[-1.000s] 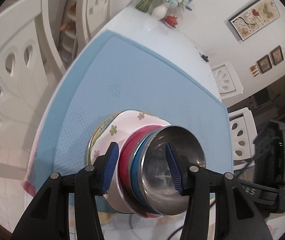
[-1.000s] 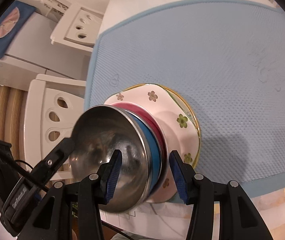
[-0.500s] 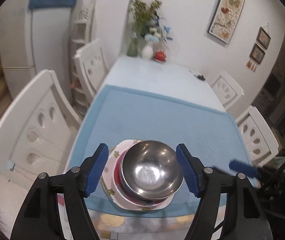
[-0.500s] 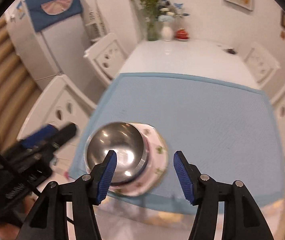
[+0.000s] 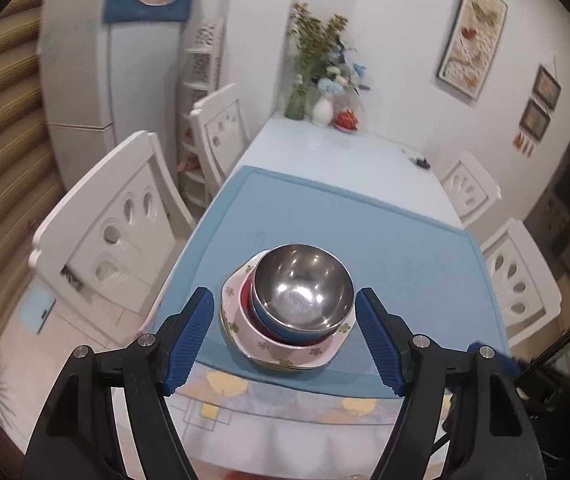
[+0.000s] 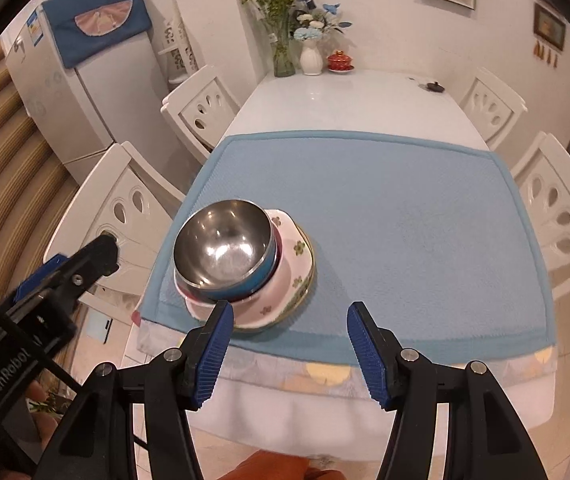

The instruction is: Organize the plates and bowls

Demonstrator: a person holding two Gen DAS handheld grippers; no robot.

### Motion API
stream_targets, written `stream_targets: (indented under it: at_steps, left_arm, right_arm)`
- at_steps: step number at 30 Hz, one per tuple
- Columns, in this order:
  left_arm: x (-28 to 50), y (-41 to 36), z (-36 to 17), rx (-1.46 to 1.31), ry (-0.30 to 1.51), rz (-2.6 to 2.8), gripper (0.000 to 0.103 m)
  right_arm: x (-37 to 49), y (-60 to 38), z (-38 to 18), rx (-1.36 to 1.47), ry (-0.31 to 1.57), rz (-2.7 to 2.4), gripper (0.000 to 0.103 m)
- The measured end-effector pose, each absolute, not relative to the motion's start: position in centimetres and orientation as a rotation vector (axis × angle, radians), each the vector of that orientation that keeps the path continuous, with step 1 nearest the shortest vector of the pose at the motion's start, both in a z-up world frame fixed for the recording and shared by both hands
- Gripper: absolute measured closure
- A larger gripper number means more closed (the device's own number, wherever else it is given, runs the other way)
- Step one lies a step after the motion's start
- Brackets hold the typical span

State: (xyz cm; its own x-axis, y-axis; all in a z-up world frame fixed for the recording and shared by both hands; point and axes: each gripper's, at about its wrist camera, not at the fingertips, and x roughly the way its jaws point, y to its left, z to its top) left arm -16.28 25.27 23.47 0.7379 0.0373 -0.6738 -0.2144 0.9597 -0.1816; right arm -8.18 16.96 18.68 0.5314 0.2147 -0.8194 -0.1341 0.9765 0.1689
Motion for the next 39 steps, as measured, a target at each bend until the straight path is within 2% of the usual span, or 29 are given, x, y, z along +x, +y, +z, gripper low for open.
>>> stream_targets:
  at_steps: [8, 16, 27, 39]
  left_arm:
    - [-16.3, 23.8, 24.3, -0.116, 0.690, 0.189, 0.031]
    - [-13.7, 24.0, 25.2, -0.037, 0.661, 0.160, 0.031]
    - [-11.5, 25.7, 23.7, -0.052, 0.722, 0.149, 0.031]
    - [-10.9, 27.2, 23.2, -0.041, 0.745, 0.154, 0.031]
  right_arm:
    - [-9.6, 17.1, 18.3, 0.102, 1.001, 0.190, 0.046]
    - [-7.2, 17.4, 18.4, 0.139, 1.010, 0.137, 0.046]
    - [-4.6, 19.1, 16.1, 0.170, 1.114, 0.105, 0.045]
    - [-4.1, 20.8, 15.4, 0.145, 1.144, 0.097, 0.045]
